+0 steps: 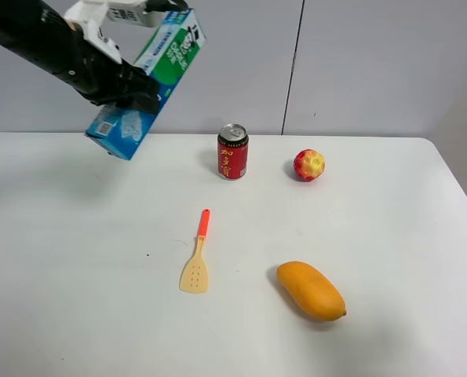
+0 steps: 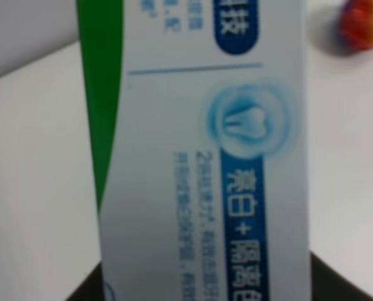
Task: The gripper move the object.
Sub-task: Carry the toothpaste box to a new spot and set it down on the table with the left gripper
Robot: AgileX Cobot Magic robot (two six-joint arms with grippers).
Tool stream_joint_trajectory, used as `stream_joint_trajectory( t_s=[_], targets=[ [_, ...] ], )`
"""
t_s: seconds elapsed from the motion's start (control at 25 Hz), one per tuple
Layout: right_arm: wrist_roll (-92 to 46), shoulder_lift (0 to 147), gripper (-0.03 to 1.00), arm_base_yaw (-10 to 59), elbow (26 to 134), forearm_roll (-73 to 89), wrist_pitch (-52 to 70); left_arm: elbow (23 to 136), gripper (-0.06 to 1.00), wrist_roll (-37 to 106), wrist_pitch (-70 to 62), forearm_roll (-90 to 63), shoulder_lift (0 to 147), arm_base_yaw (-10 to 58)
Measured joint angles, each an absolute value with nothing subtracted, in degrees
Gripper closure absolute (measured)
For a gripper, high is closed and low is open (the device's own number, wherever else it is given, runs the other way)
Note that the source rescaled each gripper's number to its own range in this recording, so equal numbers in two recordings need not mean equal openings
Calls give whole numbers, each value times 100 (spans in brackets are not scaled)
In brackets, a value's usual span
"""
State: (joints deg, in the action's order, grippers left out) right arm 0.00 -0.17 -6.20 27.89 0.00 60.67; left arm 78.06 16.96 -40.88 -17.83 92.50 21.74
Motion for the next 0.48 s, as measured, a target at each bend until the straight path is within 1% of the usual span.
stream_joint_trajectory(
  t_s=[0.24, 0.36, 0.48],
  targets=[
    [0, -17, -3, -620, 2789, 0, 6067, 7806, 92, 1696, -3770, -2195, 9722, 3124],
    [0, -17, -3, -620, 2789, 0, 6067, 7806, 92, 1707, -3524, -2415, 10111, 3361],
    [0, -17, -3, -620, 2789, 0, 6067, 7806, 92, 1808, -3304, -2588, 10483, 3454]
  ],
)
